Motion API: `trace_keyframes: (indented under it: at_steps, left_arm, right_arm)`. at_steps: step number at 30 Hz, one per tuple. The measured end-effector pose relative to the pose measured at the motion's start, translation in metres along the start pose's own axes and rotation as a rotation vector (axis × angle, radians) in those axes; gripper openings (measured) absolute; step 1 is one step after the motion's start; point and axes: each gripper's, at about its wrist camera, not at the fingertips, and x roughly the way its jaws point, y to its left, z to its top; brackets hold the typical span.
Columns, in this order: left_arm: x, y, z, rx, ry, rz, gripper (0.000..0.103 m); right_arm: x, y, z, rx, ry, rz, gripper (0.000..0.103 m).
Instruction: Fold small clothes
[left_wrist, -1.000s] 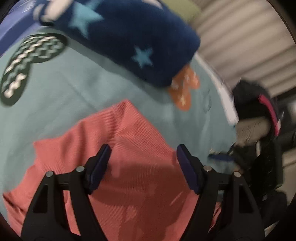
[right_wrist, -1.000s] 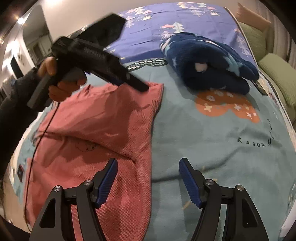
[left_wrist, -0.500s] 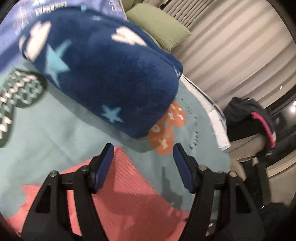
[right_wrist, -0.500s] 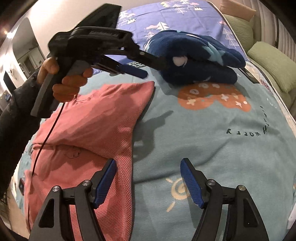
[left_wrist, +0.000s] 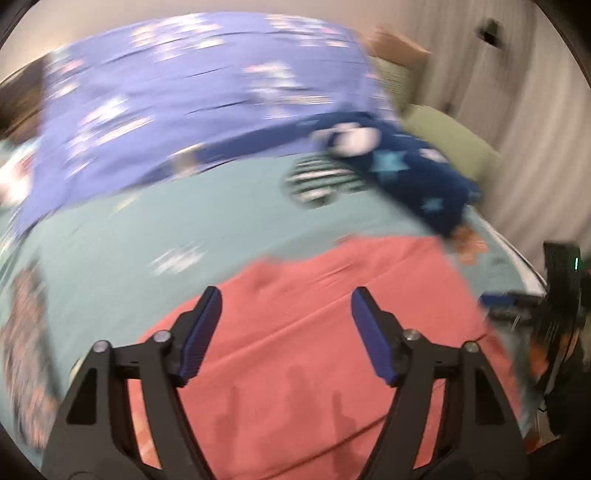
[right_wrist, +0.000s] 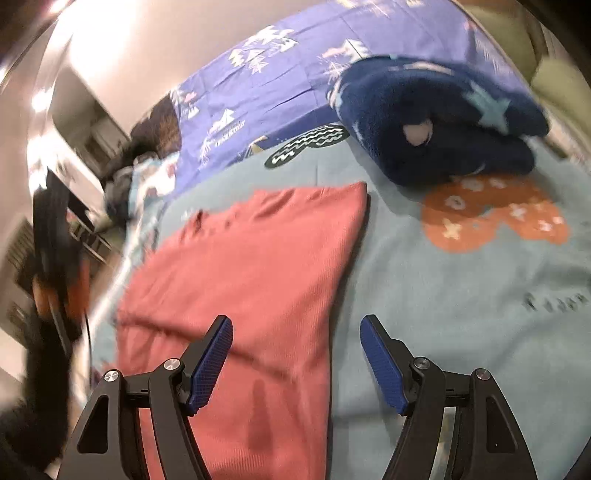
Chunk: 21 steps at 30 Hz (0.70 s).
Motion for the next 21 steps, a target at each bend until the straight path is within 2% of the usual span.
trace_keyframes:
  at_steps: [2,4,5,9,12,14,16,17,19,20,21]
  left_arm:
    - [-0.005,0.041,-0.019,-0.100,0.014,0.070,0.074]
    - [-0.003,0.083,-0.035,-0.226,0.027,0.080,0.074]
    - [0.001,0.104,-0.045,-0.302,0.032,0.058,0.074]
    - [0.023,0.134,-0.063,-0.425,0.047,-0.063,0.074]
    - [0.043,0.135,-0.070,-0.441,0.062,-0.153,0.074]
    - [0.042,0.127,-0.070,-0.402,0.024,-0.149,0.075]
    - [0.042,0.118,-0.067,-0.353,-0.012,-0.191,0.075]
    - [0.043,0.114,-0.065,-0.347,-0.023,-0.210,0.075]
    - [0.044,0.109,-0.064,-0.318,-0.038,-0.219,0.060]
    - [0.044,0.106,-0.062,-0.295,-0.044,-0.205,0.035]
    - [0.047,0.101,-0.060,-0.277,-0.043,-0.200,0.018]
  right_arm:
    - [0.013,-0.010,0.016,0.041,0.002,0.003,0.073]
    - [0.027,-0.016,0.031,0.039,0.003,0.003,0.073]
    - [0.034,-0.018,0.037,0.034,0.007,0.003,0.073]
    - [0.053,-0.022,0.055,0.031,0.005,0.041,0.073]
    - [0.062,-0.019,0.060,0.003,0.019,0.089,0.074]
    - [0.067,-0.017,0.061,-0.025,0.030,0.102,0.074]
    - [0.070,-0.016,0.061,-0.045,0.039,0.110,0.074]
    - [0.071,-0.014,0.061,-0.053,0.041,0.116,0.070]
    - [0.078,-0.008,0.059,-0.073,0.073,0.135,0.050]
    - [0.082,-0.006,0.059,-0.083,0.082,0.114,0.026]
    - [0.086,-0.004,0.061,-0.090,0.096,0.095,0.013]
